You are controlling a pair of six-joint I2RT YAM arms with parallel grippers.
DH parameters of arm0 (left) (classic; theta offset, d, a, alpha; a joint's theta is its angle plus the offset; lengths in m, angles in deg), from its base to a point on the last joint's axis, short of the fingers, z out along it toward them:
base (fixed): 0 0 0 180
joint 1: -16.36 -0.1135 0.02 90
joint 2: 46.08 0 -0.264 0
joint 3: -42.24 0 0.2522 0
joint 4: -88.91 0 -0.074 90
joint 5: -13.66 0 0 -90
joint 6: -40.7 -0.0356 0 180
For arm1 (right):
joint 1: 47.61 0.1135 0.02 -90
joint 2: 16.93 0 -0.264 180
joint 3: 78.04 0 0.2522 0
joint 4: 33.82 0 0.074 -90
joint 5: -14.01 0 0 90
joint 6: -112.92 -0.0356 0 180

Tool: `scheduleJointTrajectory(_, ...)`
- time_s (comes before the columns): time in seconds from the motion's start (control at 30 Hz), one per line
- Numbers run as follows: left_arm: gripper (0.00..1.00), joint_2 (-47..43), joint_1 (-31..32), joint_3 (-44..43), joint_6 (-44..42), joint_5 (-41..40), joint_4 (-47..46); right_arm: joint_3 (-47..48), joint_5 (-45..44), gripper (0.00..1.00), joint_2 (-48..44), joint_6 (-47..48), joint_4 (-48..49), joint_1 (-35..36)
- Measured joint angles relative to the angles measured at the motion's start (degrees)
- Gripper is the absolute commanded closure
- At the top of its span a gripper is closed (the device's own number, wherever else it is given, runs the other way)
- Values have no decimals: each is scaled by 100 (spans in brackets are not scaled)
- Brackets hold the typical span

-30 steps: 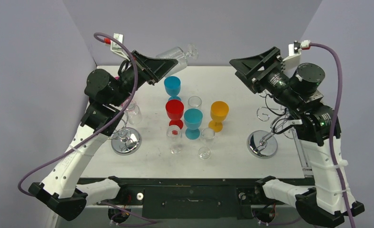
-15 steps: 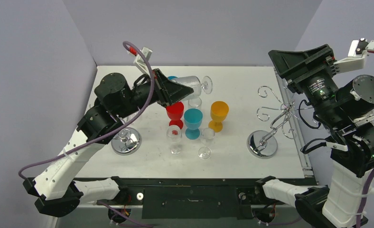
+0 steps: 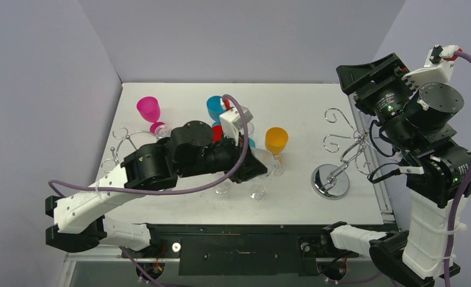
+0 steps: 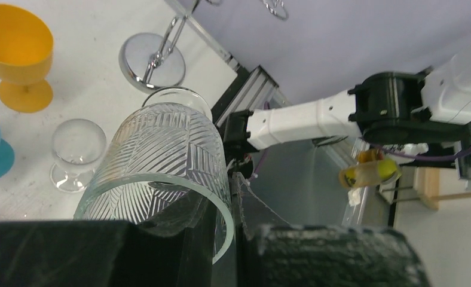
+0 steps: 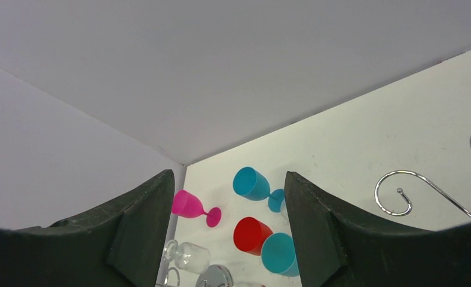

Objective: Take the wine glass off the wine glass rack
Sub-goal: Place the wine glass at the center of the board.

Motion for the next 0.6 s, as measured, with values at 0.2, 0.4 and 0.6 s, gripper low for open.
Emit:
scheduleJointTrajectory(0.2, 100, 601, 741, -348, -334, -391, 546, -15, -295, 37, -122, 111, -37, -2)
scheduleJointTrajectory(0.4, 100, 1163, 1150, -693, -546, -529, 896, -195, -649, 37, -420, 164, -66, 0)
scheduleJointTrajectory(0.6, 100, 1904, 1388, -1086, -658, -612, 1161, -391, -1095, 33, -745, 258, -76, 0)
